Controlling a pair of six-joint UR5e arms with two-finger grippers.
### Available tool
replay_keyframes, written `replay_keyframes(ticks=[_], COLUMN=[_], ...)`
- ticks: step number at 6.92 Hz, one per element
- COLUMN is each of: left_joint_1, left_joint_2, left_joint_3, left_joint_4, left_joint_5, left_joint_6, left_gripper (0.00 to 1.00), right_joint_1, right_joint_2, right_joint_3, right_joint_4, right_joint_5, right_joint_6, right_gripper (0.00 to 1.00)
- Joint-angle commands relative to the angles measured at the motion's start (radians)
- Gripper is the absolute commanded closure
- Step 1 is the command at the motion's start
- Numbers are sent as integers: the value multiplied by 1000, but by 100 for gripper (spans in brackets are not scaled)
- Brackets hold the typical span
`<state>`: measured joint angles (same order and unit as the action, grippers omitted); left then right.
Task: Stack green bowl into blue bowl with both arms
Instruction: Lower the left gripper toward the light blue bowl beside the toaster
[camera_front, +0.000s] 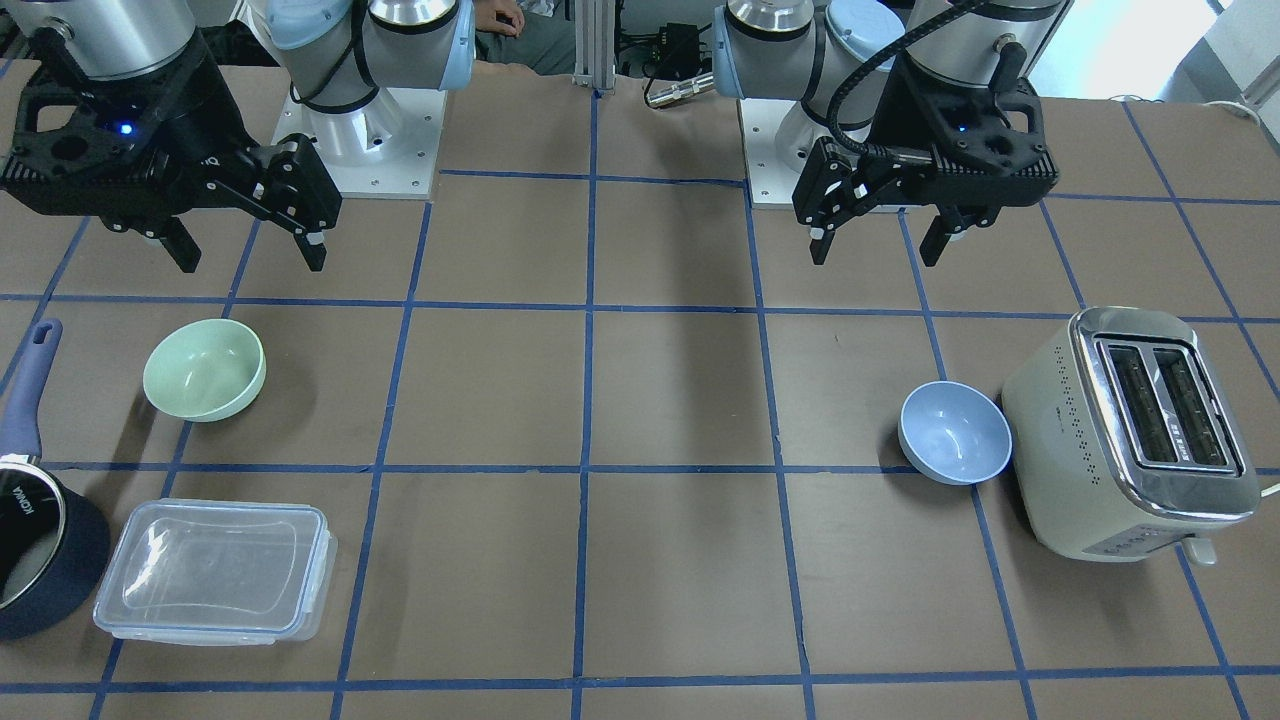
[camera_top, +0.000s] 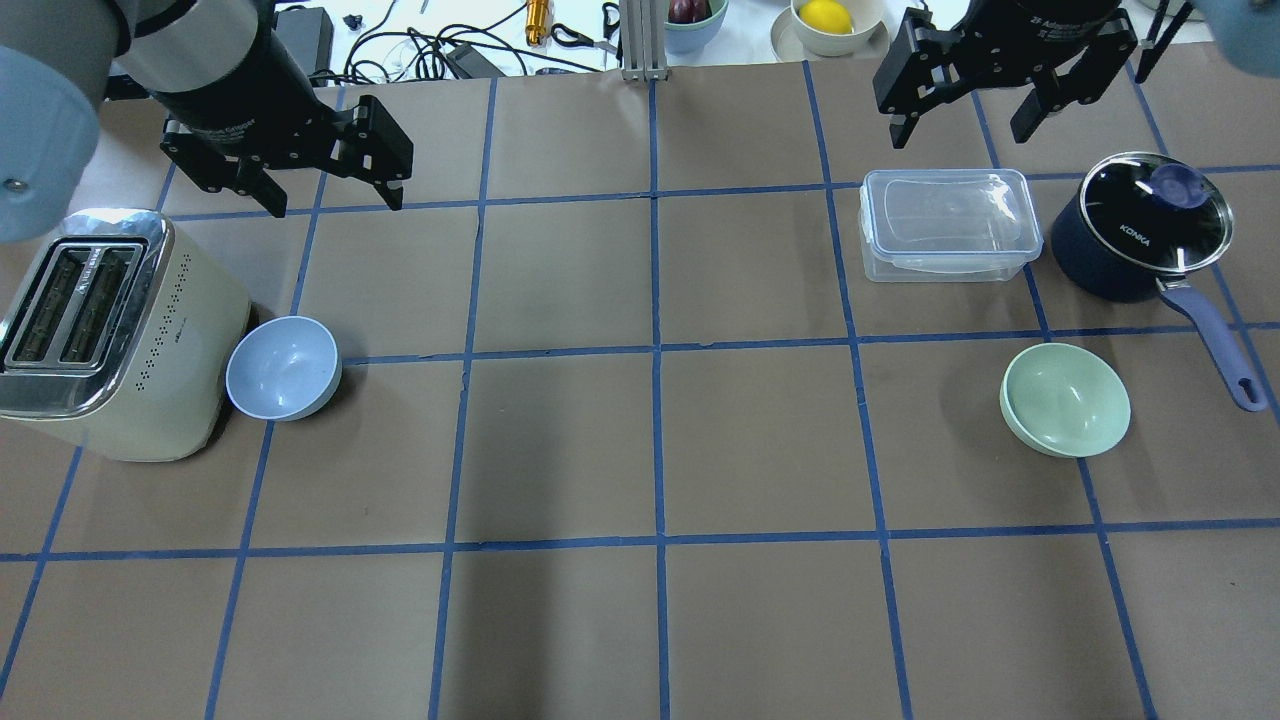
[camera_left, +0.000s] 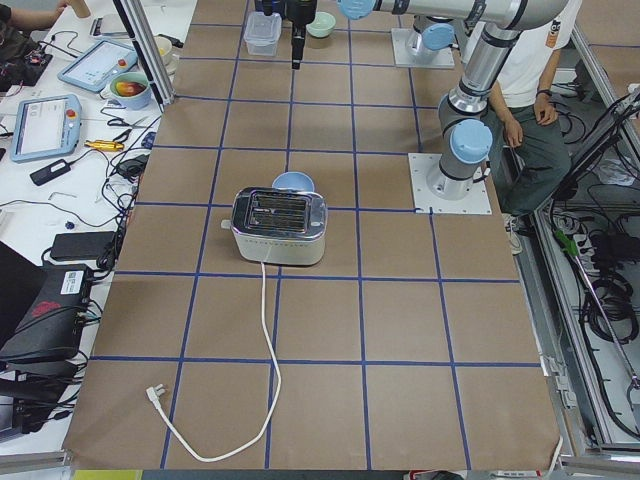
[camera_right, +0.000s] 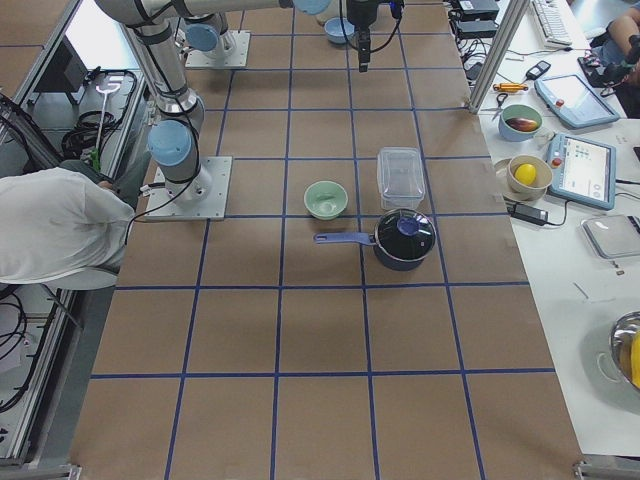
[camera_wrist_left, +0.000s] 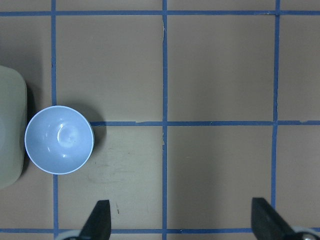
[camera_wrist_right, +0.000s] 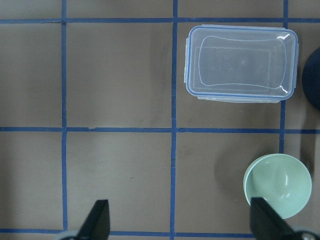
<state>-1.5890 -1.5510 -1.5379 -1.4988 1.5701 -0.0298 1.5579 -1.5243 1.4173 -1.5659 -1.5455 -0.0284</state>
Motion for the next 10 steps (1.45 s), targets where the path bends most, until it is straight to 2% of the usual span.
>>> replay_keyframes(ticks=[1, 3, 5, 6, 7, 8, 9, 10], left_joint_1=[0, 0, 30, 103, 156, 177, 220, 265], left_joint_2=[-4, 5, 17, -9, -35, -84, -133, -168], left_joint_3=[-1, -34, -121, -227, -336, -432, -494, -507], left_joint_4=[2, -11, -11, 74, 254, 417, 546, 560], left_joint_5=[-1, 22, 48, 71, 71, 80, 77, 71], left_joint_6=[-1, 8, 8, 7, 46, 165, 191, 218], left_gripper=[0, 0, 0, 0, 0, 0, 0, 0], right_joint_1=[-1, -1, -2, -2, -2, -2, -2, -2], right_joint_2=[-5, -5, -5, -5, -5, -4, -5, -5], right_joint_3=[2, 2, 0, 0, 0, 0, 0, 0], right_joint_4=[4, 4, 6, 6, 7, 7, 9, 7], right_joint_5=[-4, -2, -5, -5, -5, -5, -7, -7], right_joint_6=[1, -1, -7, -8, -8, -10, -10, -10], right_gripper=[0, 0, 0, 0, 0, 0, 0, 0])
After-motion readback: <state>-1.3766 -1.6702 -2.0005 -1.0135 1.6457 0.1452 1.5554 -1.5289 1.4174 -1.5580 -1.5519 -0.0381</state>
